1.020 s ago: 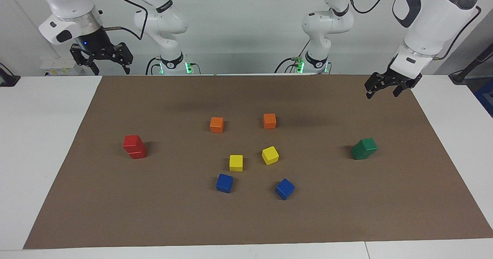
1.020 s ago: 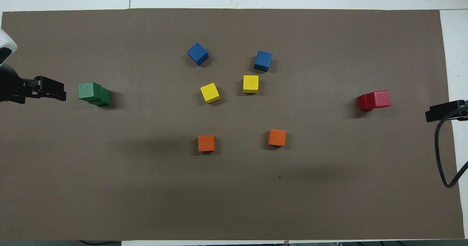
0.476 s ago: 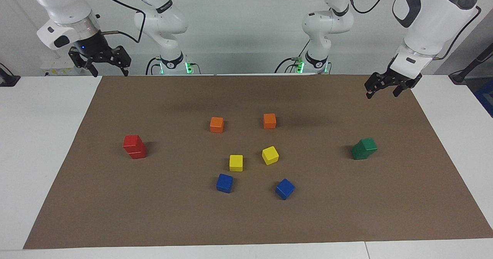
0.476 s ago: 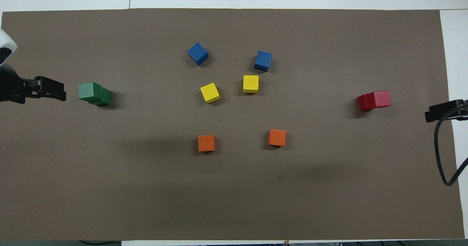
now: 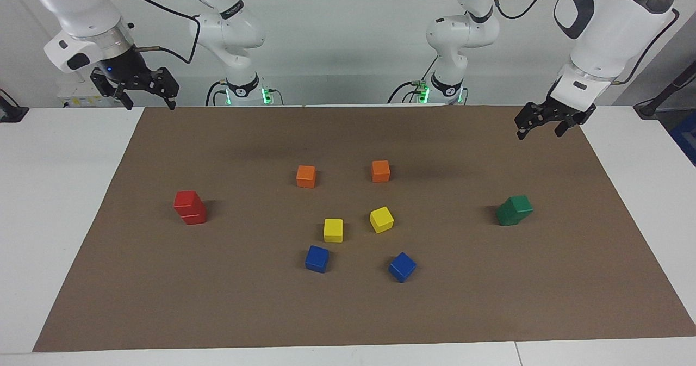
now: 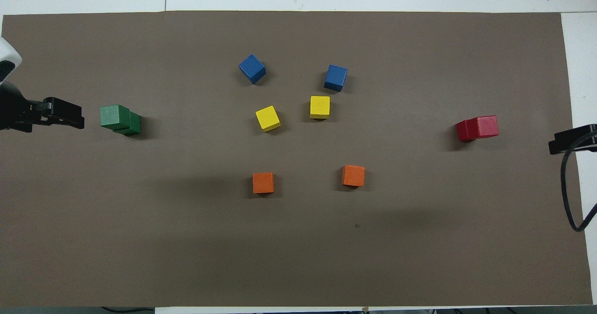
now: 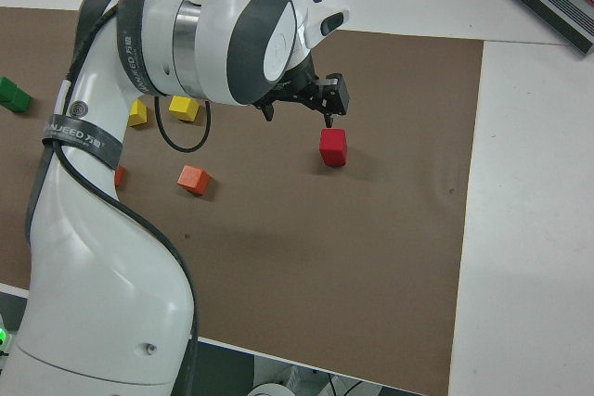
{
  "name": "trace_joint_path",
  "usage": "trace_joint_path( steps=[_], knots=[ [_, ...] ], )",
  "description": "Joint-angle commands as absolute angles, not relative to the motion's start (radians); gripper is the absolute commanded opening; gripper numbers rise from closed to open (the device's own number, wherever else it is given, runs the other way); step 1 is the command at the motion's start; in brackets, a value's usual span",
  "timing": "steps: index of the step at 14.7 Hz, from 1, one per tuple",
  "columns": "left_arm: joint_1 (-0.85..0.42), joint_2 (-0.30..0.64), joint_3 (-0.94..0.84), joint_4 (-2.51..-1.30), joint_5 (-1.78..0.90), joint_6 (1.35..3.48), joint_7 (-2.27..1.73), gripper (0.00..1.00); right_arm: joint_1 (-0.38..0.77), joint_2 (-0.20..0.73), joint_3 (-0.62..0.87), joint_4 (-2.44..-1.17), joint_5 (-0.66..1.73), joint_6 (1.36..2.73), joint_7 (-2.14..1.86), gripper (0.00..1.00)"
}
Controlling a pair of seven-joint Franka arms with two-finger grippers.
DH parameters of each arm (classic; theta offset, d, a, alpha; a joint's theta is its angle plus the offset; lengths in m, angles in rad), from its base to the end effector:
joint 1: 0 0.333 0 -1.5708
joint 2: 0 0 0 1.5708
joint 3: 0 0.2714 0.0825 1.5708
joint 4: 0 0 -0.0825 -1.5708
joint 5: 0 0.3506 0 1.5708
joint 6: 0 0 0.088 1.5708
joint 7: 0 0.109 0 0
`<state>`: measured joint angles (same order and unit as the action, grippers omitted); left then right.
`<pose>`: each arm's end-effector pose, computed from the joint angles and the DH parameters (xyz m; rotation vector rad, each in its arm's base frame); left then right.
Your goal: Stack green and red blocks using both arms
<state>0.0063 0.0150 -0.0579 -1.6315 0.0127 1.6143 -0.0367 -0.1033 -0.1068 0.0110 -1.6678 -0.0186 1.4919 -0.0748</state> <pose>0.5262 -0.0256 0.5471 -3.1279 0.0245 0.0495 0.4809 -0.0464 0.5828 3.1256 -0.0288 -0.1102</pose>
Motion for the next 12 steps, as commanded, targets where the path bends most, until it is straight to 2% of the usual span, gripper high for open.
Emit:
trace_joint_path(
  steps=[1,12],
  knots=[
    [0.012,-0.011,-0.058,-1.664,0.003,1.623,-0.028,1.00,-0.110,-0.100,0.012,-1.654,-0.002,1.467,-0.057,1.00],
    [0.014,-0.011,-0.058,-1.664,0.003,1.623,-0.028,1.00,-0.109,-0.103,0.012,-1.655,-0.002,1.466,-0.040,1.00]
  ],
)
